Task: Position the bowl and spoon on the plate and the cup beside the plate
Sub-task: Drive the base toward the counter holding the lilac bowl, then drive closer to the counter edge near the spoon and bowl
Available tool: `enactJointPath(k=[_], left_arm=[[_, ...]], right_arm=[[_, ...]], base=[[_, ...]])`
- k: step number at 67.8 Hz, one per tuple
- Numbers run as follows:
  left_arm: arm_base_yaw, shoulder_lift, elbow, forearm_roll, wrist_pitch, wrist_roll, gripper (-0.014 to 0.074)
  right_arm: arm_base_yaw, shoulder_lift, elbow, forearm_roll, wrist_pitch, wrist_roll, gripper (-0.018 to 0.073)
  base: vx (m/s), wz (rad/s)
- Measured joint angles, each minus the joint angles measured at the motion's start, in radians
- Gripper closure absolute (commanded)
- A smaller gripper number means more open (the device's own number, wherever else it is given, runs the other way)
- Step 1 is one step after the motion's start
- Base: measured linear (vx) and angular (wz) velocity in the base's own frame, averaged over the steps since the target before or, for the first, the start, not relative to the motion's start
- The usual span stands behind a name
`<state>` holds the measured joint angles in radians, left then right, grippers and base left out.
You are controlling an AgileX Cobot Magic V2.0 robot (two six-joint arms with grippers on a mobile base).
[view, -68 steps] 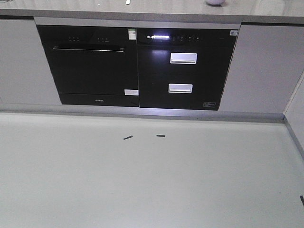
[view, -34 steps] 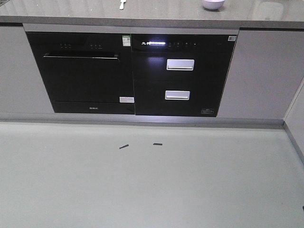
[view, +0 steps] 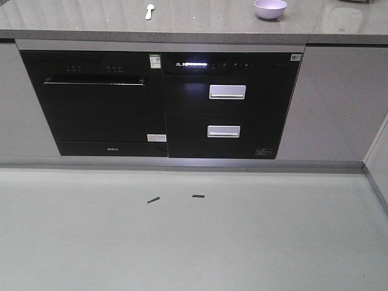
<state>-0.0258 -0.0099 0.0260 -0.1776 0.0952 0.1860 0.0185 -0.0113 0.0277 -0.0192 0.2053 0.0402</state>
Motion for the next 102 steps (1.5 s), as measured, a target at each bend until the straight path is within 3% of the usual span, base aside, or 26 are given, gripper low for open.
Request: enactJointPath(k=[102], left_arm=[[0.0, 0.0, 0.0, 0.0, 0.0, 0.0, 0.0485]], right_arm=[[0.0, 0.0, 0.0, 0.0, 0.0, 0.0, 0.0562]], base=[[0.12, -0.02]])
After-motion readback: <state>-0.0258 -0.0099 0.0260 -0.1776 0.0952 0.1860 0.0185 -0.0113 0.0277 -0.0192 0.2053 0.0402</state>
